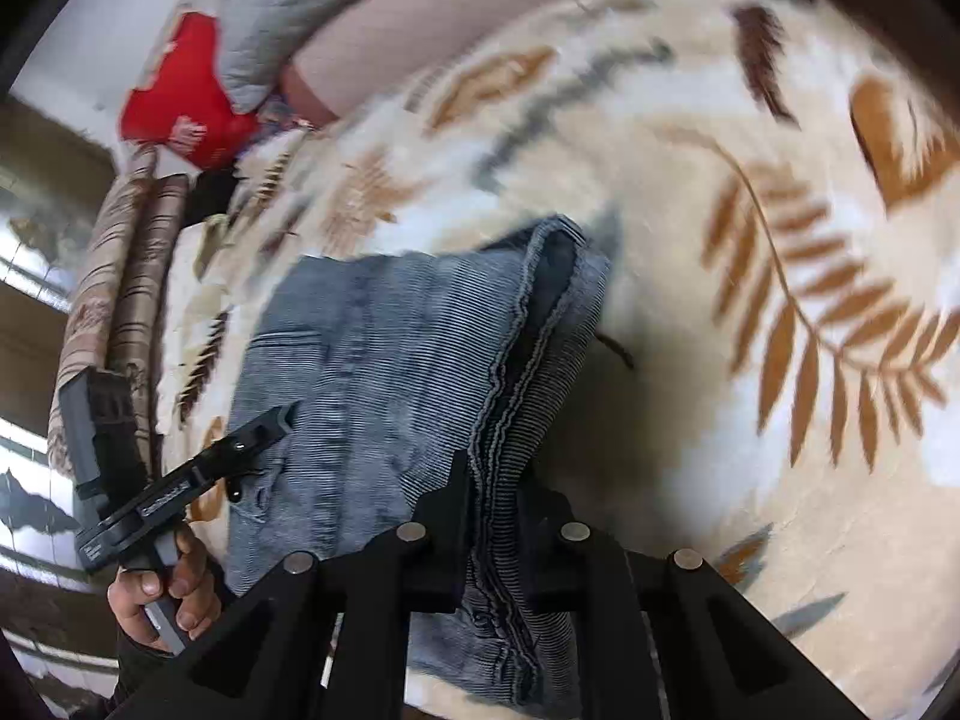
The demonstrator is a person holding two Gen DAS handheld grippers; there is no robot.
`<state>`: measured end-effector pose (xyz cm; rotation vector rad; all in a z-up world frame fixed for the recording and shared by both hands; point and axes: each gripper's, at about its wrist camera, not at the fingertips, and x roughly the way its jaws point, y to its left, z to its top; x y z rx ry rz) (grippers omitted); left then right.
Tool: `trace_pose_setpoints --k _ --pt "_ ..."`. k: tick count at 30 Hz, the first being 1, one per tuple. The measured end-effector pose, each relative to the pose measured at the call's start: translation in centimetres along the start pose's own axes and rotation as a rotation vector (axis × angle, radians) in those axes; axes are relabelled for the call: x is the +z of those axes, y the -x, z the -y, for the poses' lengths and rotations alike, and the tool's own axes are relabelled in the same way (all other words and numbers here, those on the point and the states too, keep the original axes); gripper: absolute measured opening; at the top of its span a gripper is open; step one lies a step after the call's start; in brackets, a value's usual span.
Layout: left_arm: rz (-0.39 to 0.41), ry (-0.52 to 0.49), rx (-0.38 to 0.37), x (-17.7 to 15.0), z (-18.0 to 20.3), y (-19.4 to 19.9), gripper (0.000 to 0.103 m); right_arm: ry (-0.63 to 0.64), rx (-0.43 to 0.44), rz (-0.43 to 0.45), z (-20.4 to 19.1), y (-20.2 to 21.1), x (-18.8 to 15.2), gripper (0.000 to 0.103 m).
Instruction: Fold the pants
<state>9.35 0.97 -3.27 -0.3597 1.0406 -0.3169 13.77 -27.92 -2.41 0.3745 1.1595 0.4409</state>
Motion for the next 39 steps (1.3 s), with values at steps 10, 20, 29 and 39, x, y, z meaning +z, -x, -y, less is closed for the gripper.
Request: trace_pose_setpoints --k 10,20,29,39 --pt "0.257 -0.093 0.087 6.8 -1.6 7.6 0.017 0.154 0.081 0.156 -8.5 2.5 7.0 0.013" --pt "0.051 -0.002 0.293 6.5 -8.6 -2.8 0.074 0.057 -0.08 -0.001 -5.3 -10.3 8.8 0.024" --pt "0.214 -0.033 0.363 3.4 -5.8 3.6 0.088 0.183 -0.028 0.196 -10.3 -3.6 5.1 0.036" --pt "0.093 -0.03 0.442 2.4 -6.9 0.1 0.089 0.265 -0.181 0.12 -11.7 -7.5 2.4 0.057"
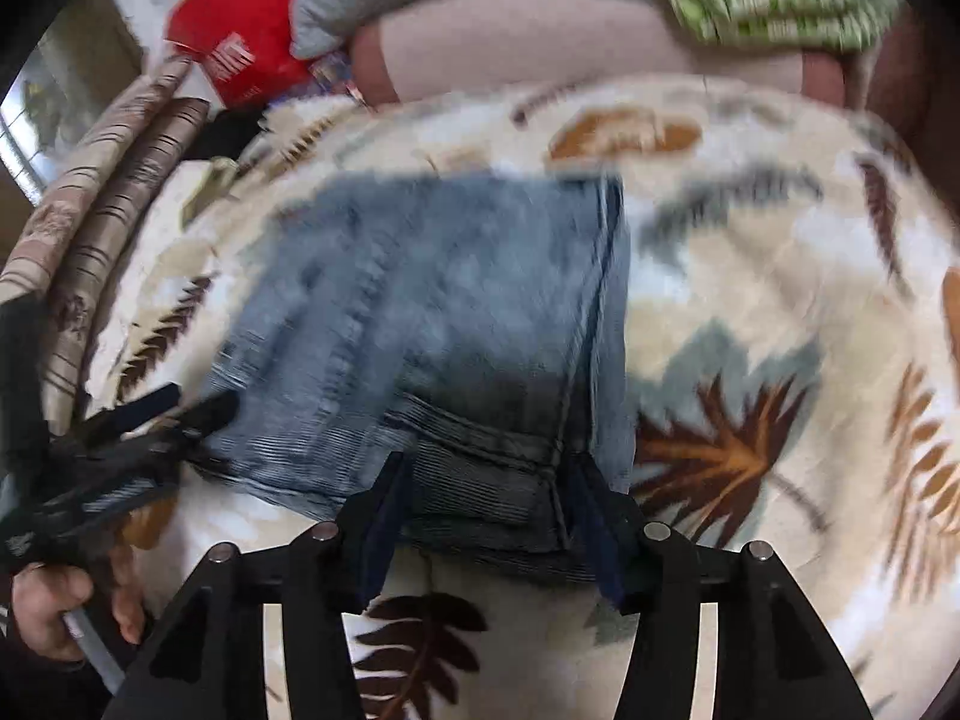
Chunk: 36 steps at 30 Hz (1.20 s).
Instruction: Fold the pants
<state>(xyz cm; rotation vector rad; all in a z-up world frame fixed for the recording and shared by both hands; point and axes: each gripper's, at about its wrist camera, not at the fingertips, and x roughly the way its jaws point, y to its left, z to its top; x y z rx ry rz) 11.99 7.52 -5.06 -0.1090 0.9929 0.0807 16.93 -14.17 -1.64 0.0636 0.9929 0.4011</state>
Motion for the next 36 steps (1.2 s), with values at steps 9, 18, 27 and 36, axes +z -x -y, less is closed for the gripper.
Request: trace_pose_setpoints --k 9,18,27,36 --pt "0.011 0.013 -0.006 -0.3 -0.1 0.4 0.089 -0.019 -0.01 -0.037 0.6 -1.3 -1.9 0.078" --pt "0.093 -0.007 0.022 -2.0 1.4 5.3 0.092 -0.013 -0.017 0.097 0.5 5.5 -5.4 0.103" --pt "0.079 -0.002 -0.026 -3.4 4.3 7.7 0.094 0.048 -0.097 0.102 1.2 6.7 -8.0 0.103" --pt "0.11 -0.033 -0.032 -3.4 5.6 9.3 0.103 0.068 -0.106 0.123 1.0 8.5 -7.9 0.103"
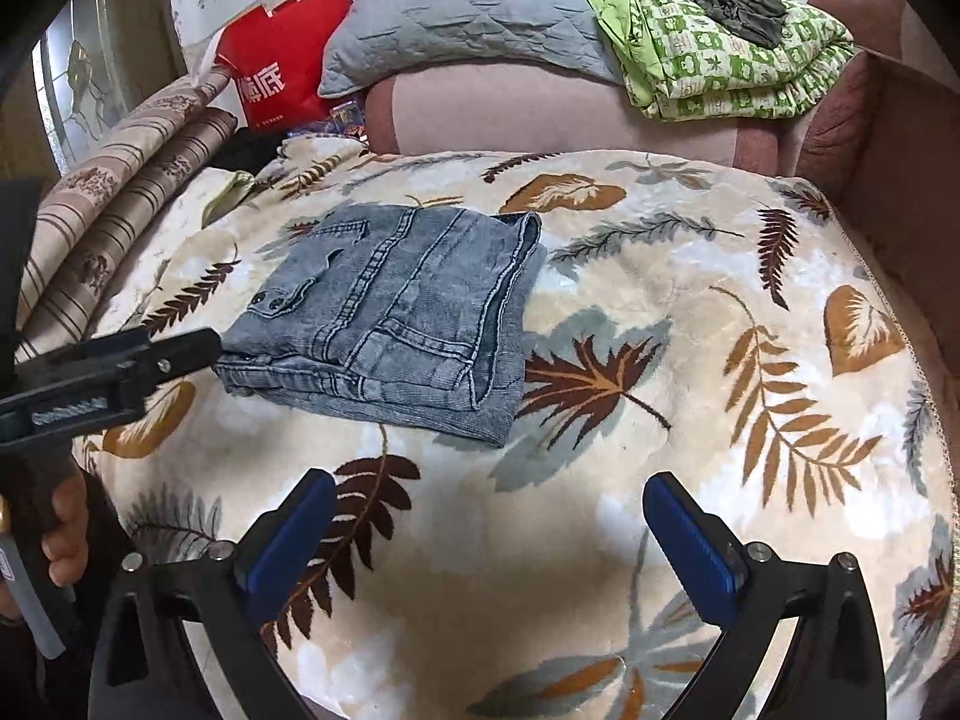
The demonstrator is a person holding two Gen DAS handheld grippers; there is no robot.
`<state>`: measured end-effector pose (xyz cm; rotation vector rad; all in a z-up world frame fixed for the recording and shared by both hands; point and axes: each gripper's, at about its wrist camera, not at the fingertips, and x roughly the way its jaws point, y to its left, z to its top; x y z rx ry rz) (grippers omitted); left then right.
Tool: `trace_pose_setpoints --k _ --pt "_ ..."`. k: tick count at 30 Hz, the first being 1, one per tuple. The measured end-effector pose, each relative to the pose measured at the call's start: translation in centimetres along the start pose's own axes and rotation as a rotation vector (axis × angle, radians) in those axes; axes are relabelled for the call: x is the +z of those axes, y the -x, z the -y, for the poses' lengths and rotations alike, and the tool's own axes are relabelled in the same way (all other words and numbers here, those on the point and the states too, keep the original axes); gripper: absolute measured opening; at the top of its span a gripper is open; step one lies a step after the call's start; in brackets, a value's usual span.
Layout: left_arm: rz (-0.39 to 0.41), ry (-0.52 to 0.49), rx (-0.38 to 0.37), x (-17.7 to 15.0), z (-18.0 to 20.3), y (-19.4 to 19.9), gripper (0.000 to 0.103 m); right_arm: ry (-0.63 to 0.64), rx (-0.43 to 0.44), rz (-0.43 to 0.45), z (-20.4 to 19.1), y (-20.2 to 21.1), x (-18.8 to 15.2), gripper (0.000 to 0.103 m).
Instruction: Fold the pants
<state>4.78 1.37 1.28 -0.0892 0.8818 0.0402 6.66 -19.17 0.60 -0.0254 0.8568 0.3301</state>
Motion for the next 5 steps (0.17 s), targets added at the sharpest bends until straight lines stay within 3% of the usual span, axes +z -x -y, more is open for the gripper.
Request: trace_pose_setpoints --k 5 --pt "-0.006 -0.014 -0.037 0.3 -0.05 -0.07 0.103 0.015 -0.012 -0.001 -0.62 0.21 0.61 0.103"
